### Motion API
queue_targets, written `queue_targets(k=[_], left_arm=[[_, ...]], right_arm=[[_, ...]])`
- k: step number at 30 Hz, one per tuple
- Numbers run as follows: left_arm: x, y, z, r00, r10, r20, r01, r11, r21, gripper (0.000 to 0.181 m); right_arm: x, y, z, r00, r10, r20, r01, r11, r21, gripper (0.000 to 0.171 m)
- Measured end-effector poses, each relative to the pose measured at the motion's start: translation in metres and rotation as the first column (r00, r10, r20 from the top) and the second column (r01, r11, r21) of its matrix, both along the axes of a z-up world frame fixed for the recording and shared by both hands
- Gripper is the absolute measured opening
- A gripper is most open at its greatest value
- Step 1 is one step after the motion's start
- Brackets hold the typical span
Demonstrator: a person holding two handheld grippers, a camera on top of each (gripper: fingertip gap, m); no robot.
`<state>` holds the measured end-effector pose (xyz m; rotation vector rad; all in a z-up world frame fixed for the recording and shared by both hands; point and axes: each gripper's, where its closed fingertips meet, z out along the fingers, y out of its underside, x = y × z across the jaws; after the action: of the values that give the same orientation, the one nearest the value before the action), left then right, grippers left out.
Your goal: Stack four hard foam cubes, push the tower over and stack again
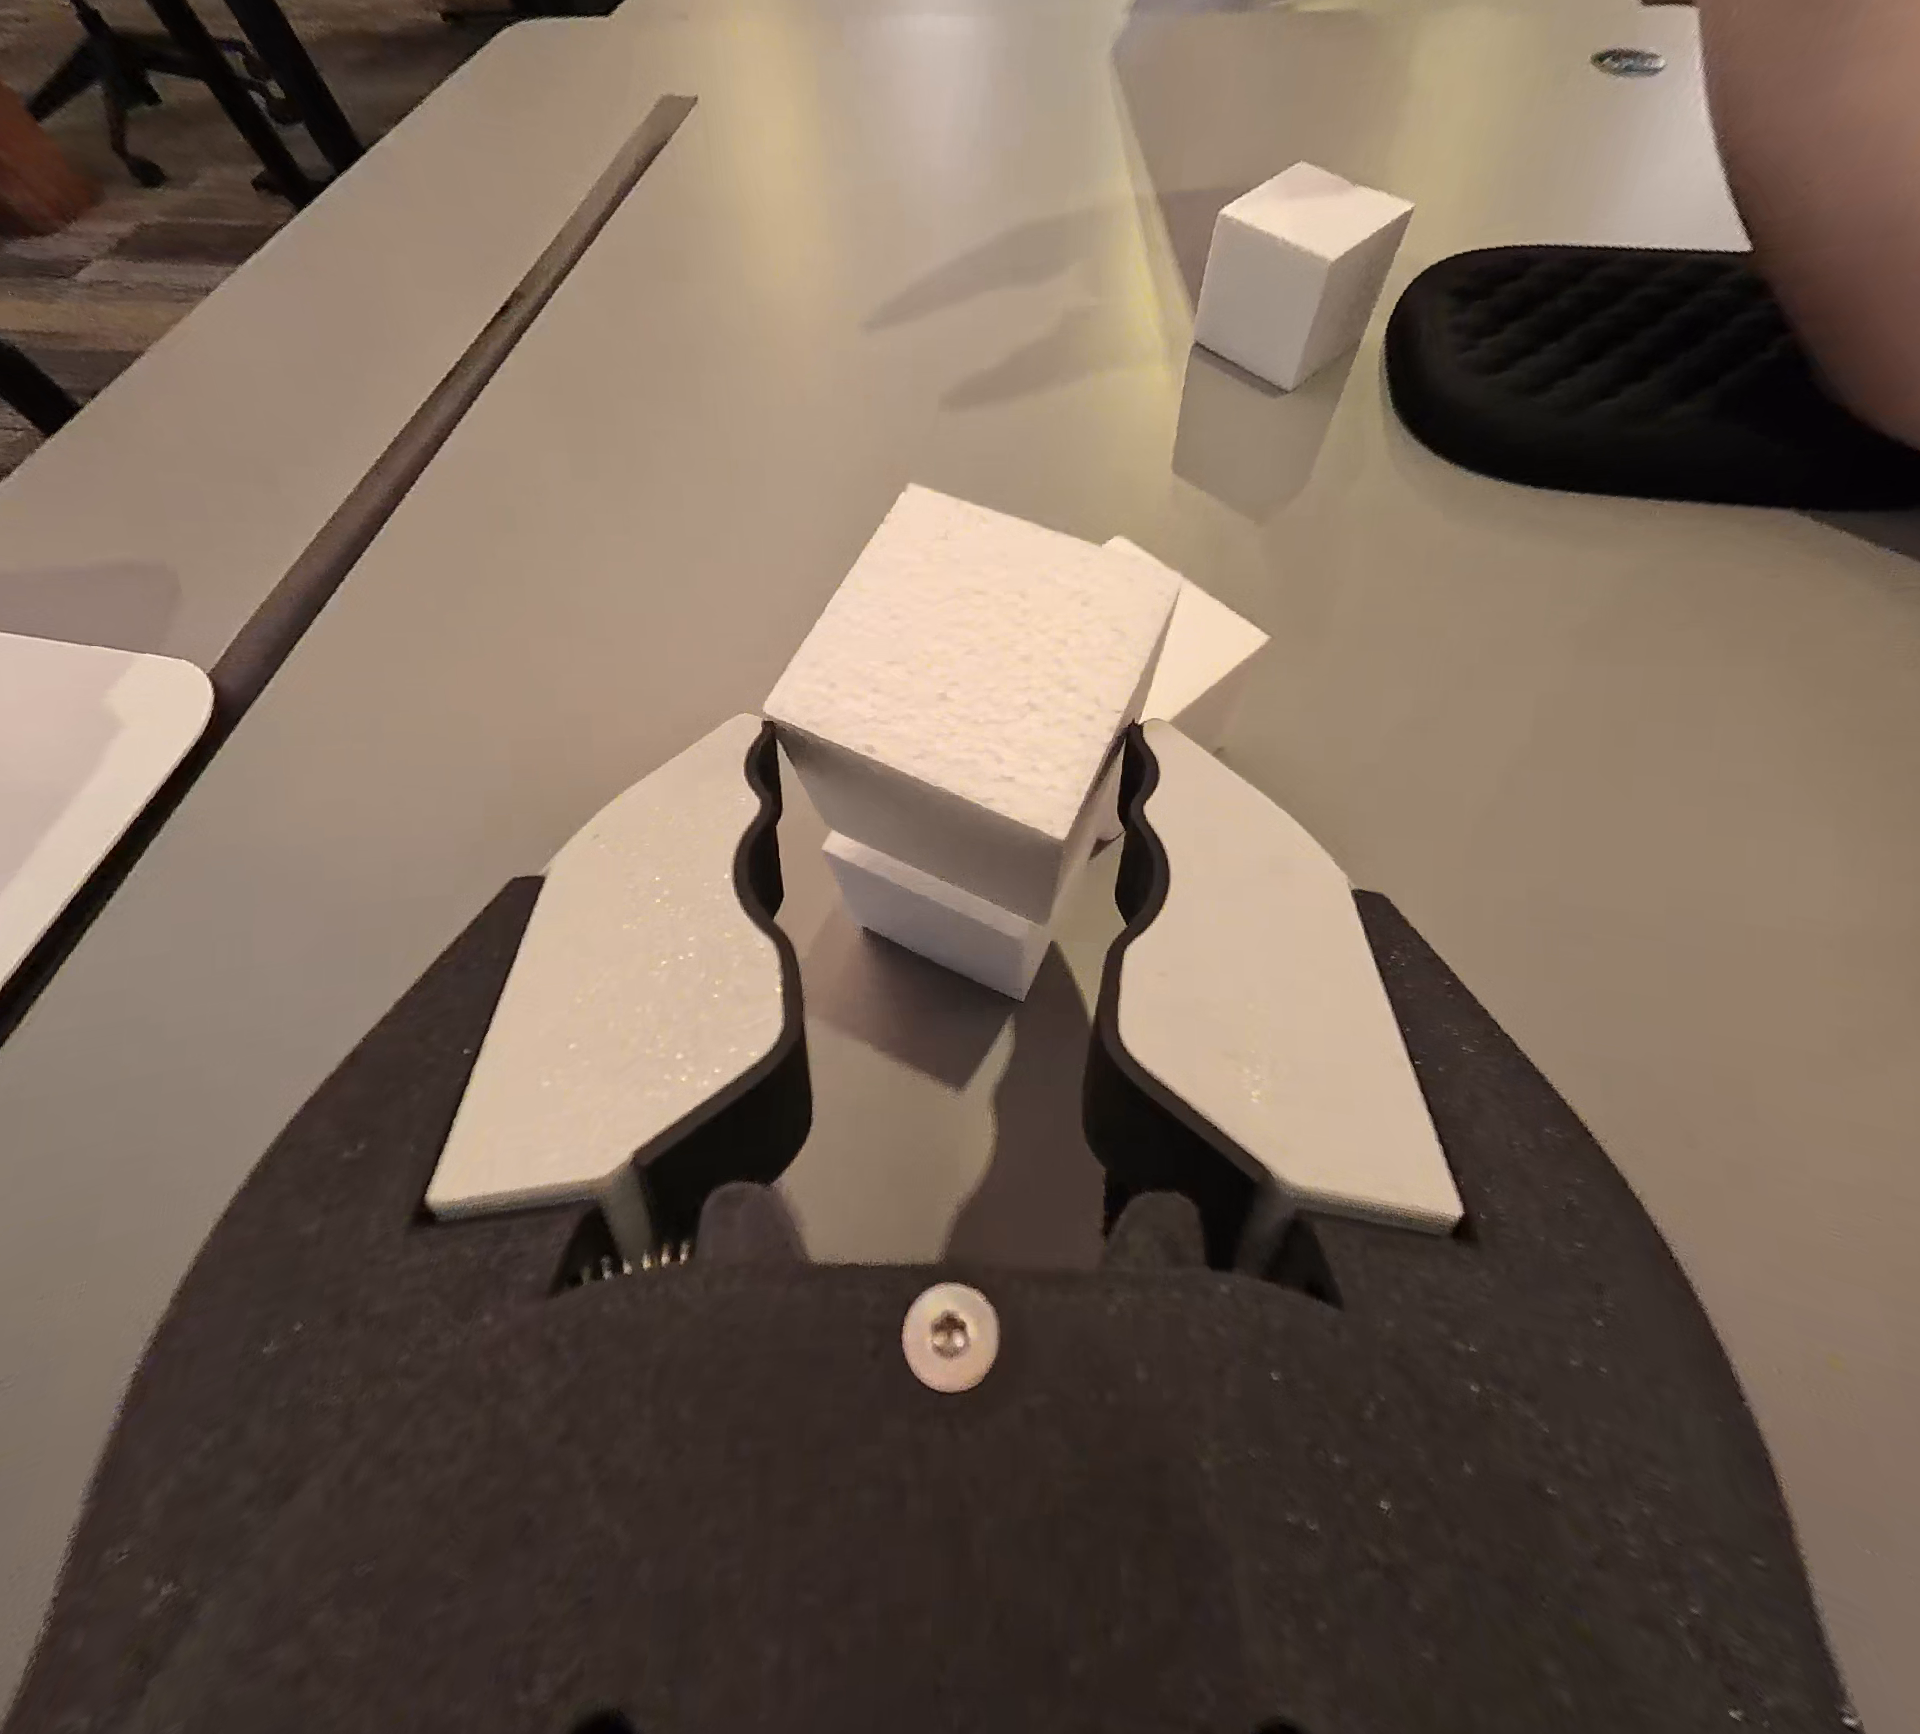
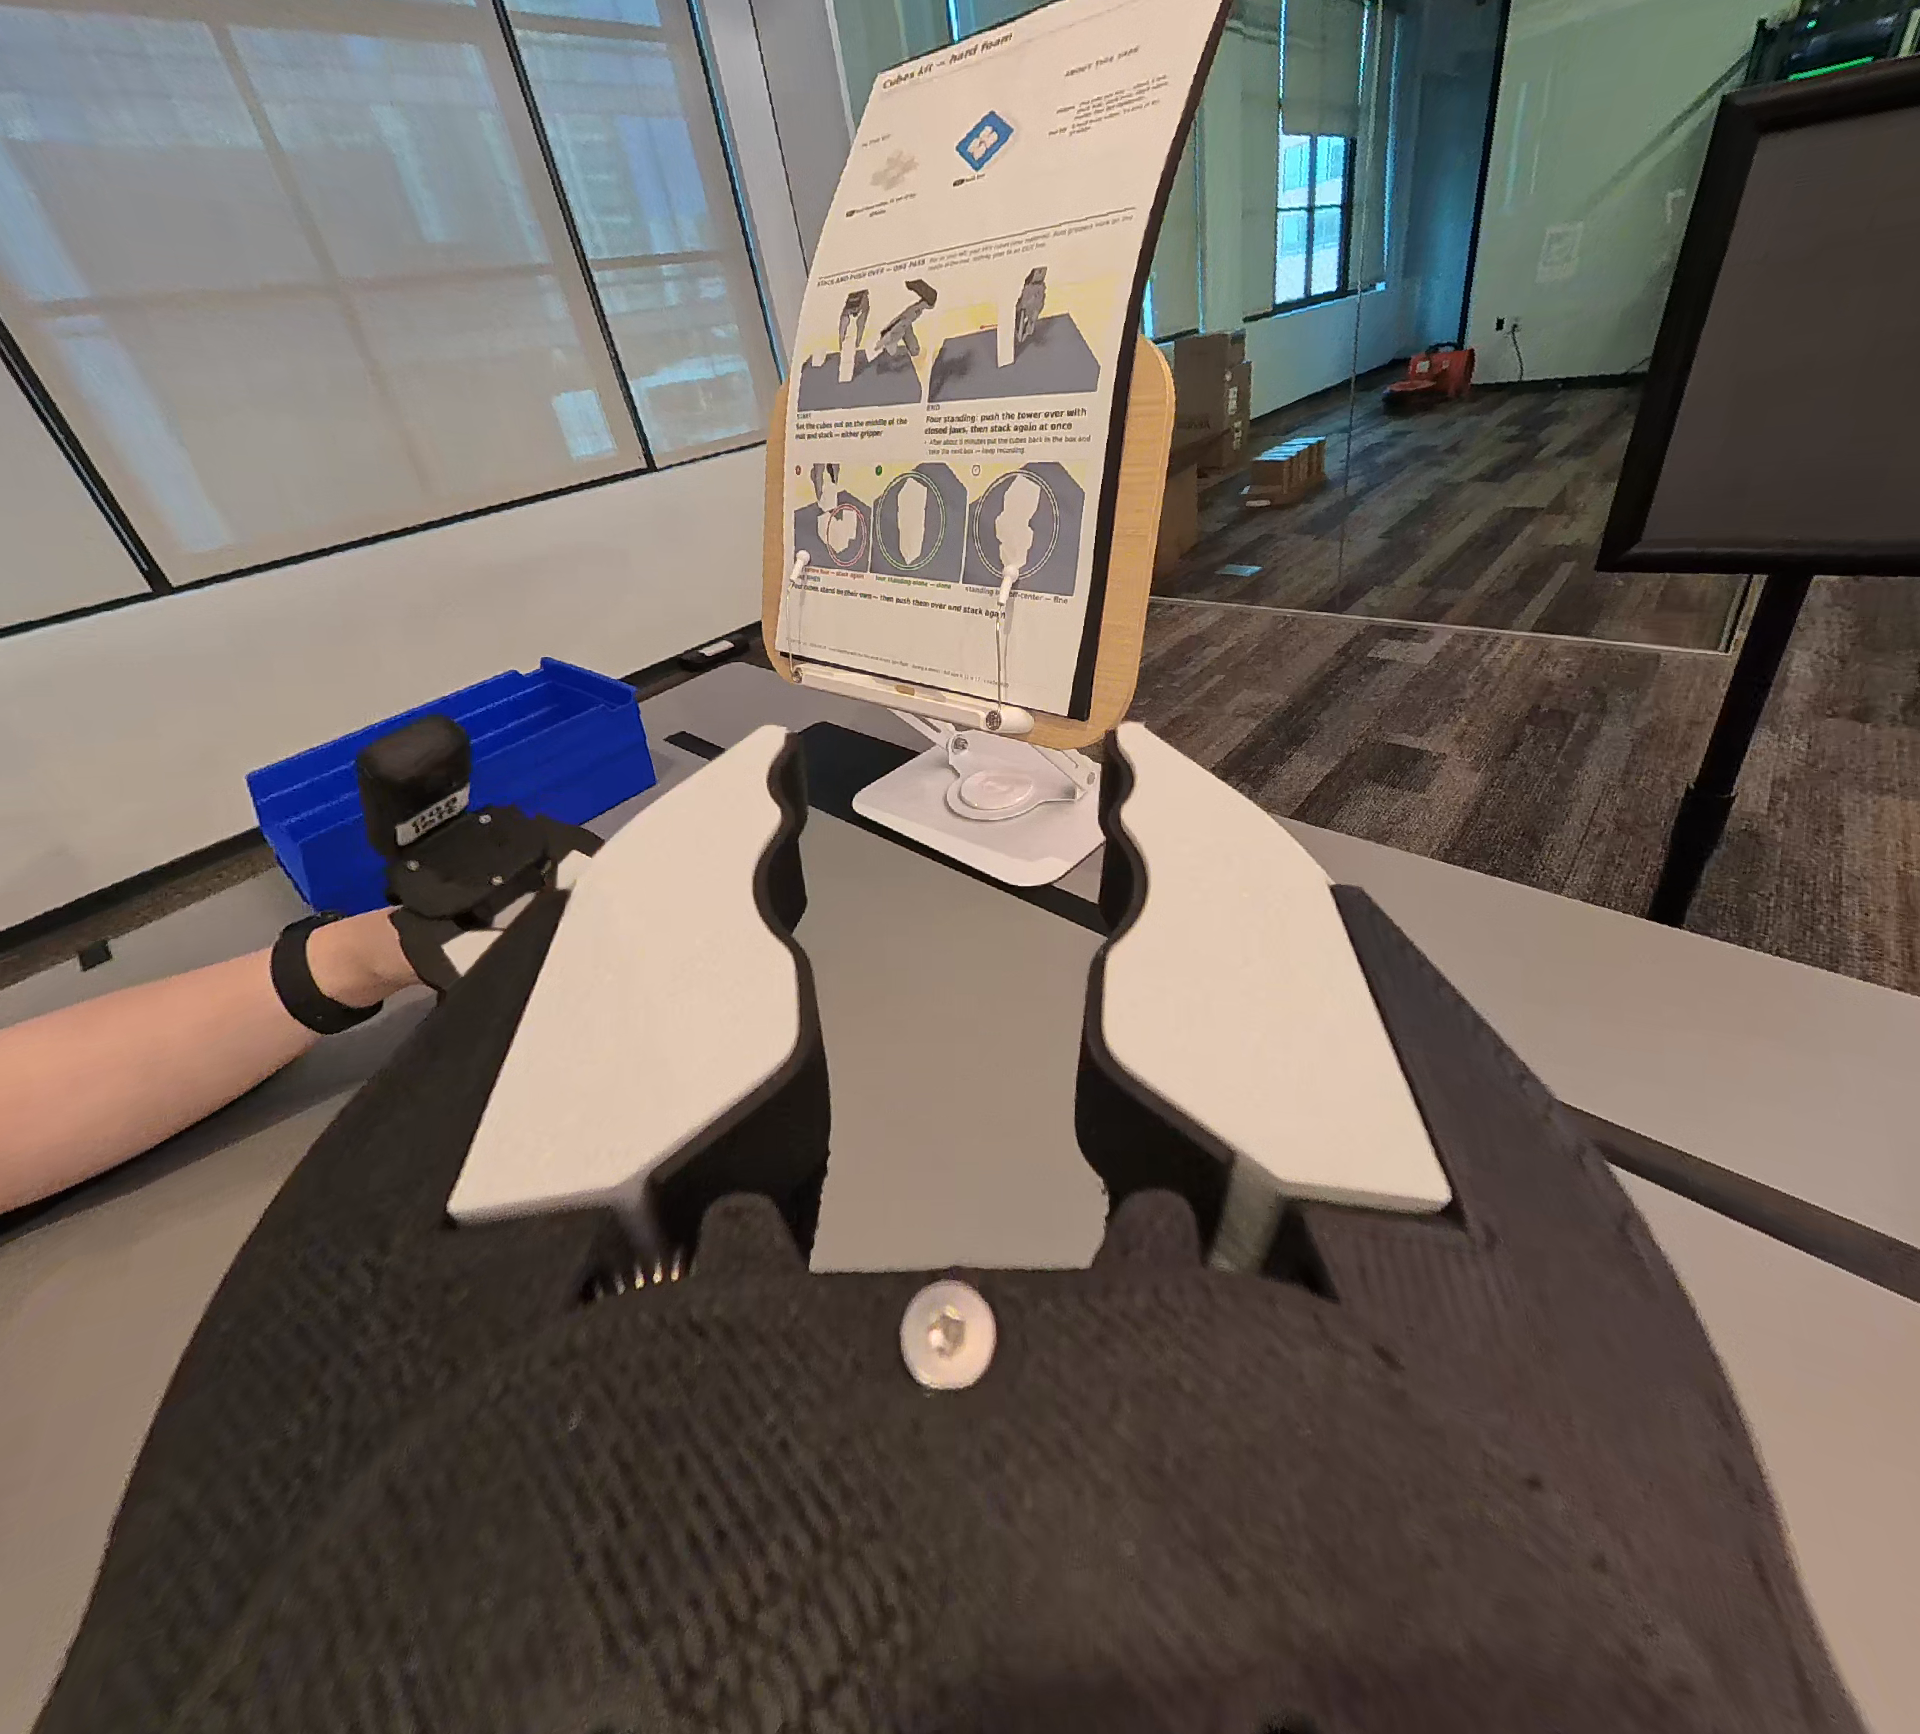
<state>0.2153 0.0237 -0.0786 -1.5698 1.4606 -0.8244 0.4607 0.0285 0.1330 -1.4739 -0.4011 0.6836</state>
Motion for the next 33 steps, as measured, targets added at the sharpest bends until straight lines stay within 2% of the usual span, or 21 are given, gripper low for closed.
queue_targets(k=[15,17,19,28,30,33], left_arm=[[0.002,0.003,-0.009,0.999,-0.018,-0.042,0.019,1.000,0.012,0.064],[0.002,0.006,-0.010,0.999,0.005,-0.050,-0.004,1.000,0.022,0.080],[0.001,0.009,-0.009,0.998,0.026,-0.051,-0.025,0.999,0.025,0.088],[-0.034,0.010,0.032,0.997,0.049,0.057,-0.051,0.998,0.028,0.088],[-0.043,0.013,0.045,0.994,0.061,0.092,-0.065,0.997,0.039,0.086],[-0.051,0.013,0.066,0.986,0.065,0.156,-0.071,0.997,0.032,0.085]], right_arm=[[-0.001,0.005,-0.007,1.000,0.021,-0.014,-0.022,0.999,-0.030,0.055],[-0.003,0.006,-0.010,1.000,0.026,-0.009,-0.027,0.999,-0.042,0.055],[-0.005,0.008,-0.013,1.000,0.027,0.001,-0.027,0.998,-0.057,0.055],[-0.025,-0.008,-0.019,0.993,0.031,0.113,-0.021,0.996,-0.089,0.060],[-0.030,-0.014,-0.031,0.982,0.055,0.183,-0.034,0.993,-0.115,0.062],[-0.030,-0.029,-0.072,0.942,0.102,0.321,-0.055,0.987,-0.152,0.065]])
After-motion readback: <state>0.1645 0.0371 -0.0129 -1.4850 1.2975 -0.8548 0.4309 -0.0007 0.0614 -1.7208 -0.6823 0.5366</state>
